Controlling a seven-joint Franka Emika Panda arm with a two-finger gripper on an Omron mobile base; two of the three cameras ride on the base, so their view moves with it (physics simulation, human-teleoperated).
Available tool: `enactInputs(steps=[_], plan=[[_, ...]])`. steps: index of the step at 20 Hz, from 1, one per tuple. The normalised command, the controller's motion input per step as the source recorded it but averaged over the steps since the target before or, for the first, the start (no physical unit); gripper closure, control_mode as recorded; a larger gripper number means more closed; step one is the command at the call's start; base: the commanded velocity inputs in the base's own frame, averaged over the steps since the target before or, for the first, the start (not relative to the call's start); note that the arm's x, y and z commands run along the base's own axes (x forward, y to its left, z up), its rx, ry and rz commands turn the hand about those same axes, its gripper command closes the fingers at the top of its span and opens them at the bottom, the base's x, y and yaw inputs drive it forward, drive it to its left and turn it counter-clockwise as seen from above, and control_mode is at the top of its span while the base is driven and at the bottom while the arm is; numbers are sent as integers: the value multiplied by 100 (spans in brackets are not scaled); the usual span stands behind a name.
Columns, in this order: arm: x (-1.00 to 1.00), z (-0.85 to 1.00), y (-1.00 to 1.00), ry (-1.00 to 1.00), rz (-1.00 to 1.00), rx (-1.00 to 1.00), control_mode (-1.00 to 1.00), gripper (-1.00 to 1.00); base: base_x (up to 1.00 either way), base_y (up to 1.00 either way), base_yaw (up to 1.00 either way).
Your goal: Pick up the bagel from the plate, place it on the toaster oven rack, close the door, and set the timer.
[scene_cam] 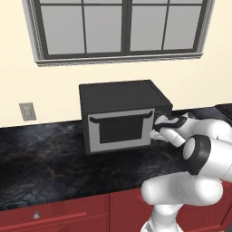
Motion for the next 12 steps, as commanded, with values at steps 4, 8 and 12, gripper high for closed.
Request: enactInputs(steps=[4, 8, 12], plan=[[22, 0, -64, 0, 1, 6, -100, 100, 0, 0, 0], [22, 0, -79, 0, 4, 10, -100, 100, 0, 0, 0], [12, 0, -82, 0, 6, 13, -100, 100, 0, 0, 0]])
